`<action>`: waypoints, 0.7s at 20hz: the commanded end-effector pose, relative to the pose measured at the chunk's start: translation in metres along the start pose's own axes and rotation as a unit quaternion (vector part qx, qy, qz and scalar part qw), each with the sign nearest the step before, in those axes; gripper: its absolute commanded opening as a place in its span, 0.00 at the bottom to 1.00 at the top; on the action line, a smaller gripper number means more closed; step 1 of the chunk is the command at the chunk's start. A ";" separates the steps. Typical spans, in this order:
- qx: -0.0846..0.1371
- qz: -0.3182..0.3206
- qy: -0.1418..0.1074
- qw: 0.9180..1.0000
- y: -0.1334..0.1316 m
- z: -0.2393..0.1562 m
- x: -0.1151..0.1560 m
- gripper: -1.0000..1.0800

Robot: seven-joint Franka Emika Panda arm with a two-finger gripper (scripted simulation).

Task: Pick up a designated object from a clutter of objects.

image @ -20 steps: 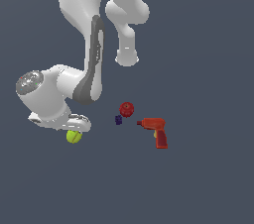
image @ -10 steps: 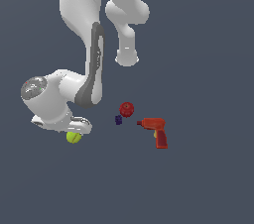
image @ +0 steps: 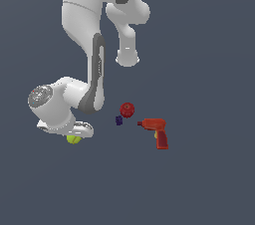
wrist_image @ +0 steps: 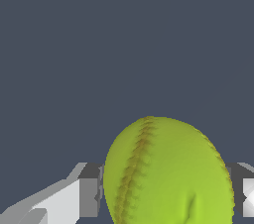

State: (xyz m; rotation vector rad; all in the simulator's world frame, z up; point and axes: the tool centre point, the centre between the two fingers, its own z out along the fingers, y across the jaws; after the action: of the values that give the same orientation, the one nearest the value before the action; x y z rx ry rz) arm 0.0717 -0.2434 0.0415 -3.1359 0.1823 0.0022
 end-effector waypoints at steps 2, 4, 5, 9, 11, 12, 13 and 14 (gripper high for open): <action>0.000 0.000 0.001 1.000 0.000 0.000 0.001 0.00; 0.000 0.000 0.001 1.000 0.000 0.000 0.001 0.00; 0.000 0.000 0.001 1.000 0.000 0.000 0.001 0.00; 0.000 0.000 0.001 1.000 0.000 0.000 0.001 0.00; 0.000 0.000 0.000 1.000 0.000 0.000 0.000 0.00; 0.000 0.000 0.000 1.000 0.000 -0.001 0.000 0.00; 0.000 0.000 0.000 1.000 -0.001 -0.001 0.000 0.00; 0.000 0.000 0.000 1.000 -0.002 -0.002 -0.001 0.00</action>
State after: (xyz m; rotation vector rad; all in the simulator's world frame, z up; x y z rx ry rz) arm 0.0709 -0.2425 0.0419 -3.1358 0.1833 0.0032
